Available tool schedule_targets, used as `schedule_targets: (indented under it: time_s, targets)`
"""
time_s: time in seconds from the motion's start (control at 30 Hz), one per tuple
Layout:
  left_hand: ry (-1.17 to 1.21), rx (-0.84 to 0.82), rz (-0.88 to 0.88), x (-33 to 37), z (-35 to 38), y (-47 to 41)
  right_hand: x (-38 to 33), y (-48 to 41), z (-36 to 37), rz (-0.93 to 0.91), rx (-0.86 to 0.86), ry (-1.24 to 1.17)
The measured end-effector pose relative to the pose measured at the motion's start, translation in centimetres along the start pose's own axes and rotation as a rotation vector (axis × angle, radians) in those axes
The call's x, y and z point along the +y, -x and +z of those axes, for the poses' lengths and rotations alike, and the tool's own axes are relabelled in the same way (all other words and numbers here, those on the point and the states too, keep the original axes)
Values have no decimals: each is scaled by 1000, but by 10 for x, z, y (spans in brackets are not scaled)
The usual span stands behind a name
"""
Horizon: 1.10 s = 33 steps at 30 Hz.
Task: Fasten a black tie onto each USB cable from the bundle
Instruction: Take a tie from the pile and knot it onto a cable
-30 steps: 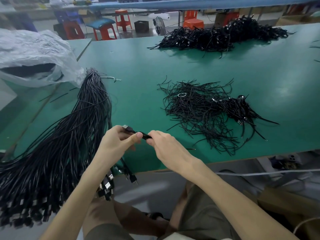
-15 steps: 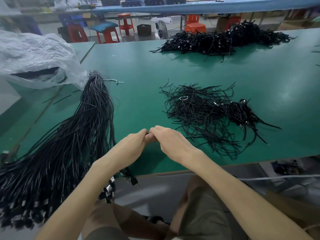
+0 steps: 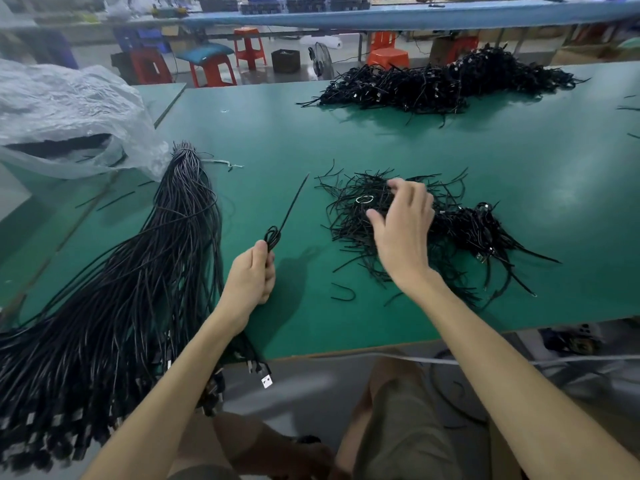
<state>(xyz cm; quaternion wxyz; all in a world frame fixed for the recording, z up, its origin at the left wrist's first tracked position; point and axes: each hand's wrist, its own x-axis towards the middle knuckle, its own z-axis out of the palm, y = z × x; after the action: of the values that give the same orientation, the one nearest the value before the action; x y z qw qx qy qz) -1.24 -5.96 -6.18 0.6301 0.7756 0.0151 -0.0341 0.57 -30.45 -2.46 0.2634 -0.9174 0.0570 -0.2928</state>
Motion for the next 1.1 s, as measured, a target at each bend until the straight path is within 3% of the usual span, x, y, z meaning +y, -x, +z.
schedule_targets:
  time_s: [0.07,0.23,0.43,0.77,0.93,1.1]
  targets:
    - [16,-27,0,0,-1,0,13,-10,4,160,-95,29]
    - [16,-38,26,1,-2,3,23,-22,22,280,-278,137]
    - [36,-43,25,2,-2,5,27,-30,29,290,-230,84]
    - [13,-46,22,5,0,7,7,-22,-3,369,-136,-769]
    - [-80,-46,41,7,5,6,-31,18,-2,474,-355,-1250]
    - [-83,-34,77,8,10,8,-58,55,20,508,-566,-1445]
